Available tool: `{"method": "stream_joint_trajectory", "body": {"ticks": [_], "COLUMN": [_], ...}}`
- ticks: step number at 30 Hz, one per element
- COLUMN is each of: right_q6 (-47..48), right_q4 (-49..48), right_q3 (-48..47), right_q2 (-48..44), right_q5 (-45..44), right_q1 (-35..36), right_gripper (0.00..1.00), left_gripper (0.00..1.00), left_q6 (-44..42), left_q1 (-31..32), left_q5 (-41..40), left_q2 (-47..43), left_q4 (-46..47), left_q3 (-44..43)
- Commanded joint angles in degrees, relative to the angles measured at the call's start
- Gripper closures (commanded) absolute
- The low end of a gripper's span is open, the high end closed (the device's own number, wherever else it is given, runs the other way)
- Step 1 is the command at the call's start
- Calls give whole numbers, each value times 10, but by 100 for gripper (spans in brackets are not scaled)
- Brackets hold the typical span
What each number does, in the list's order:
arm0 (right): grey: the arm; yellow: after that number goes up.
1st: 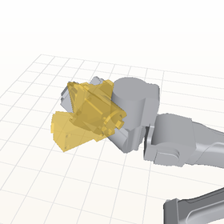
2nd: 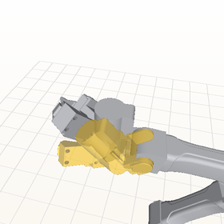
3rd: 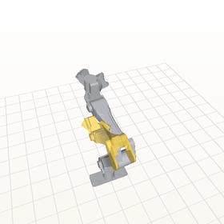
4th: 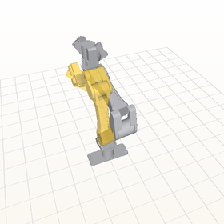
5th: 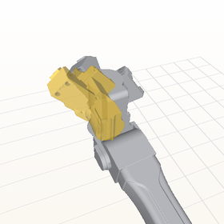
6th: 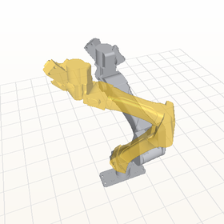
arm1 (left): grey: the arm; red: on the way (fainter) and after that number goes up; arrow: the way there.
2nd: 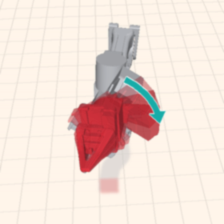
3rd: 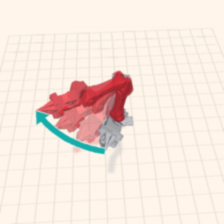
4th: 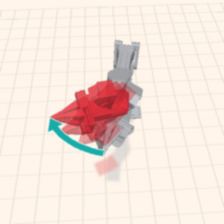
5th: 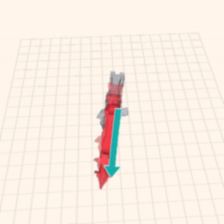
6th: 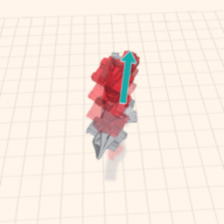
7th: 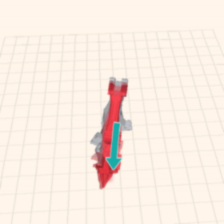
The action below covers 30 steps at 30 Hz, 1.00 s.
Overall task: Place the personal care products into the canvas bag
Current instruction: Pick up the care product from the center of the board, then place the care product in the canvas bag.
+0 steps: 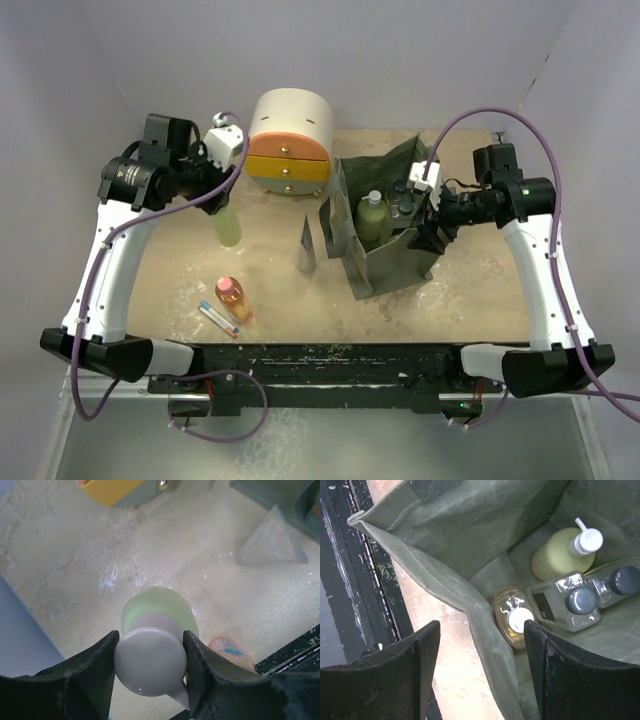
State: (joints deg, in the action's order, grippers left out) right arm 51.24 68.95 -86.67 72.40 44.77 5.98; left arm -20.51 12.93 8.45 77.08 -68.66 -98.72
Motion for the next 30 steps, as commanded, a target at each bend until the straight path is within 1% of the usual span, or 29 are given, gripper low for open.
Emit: {"method": "stream_joint_trajectory", "body": {"ticks": [1,4,13,17,21,25,30], "right_q6": [6,6,7,8,9,9,9], "right_q4": [9,9,25,22,30,29,29], "right_q3": [-28,-28,-34,-26,-35,-34,-33], "right_q2": [6,12,21,25,36,44,52], "right_q5": [22,19,19,11,13,14,15], "right_q1": [2,2,3,3,3,3,3], "right_gripper": [30,30,29,29,29,29,29], "left_gripper": [100,100,100,100,100,100,100], "left_q6": [30,50,87,122,143,143,151], "left_q1": [54,64,112,133,161,206,266], "left_q5": [14,46,85,91,96,65,25], "left_q2": [13,28,72,79,132,162,189], "left_q4": [61,81,124,170,146,158,173], "left_q3": [-93,-124,-239,-274,-367,-425,-473]}}
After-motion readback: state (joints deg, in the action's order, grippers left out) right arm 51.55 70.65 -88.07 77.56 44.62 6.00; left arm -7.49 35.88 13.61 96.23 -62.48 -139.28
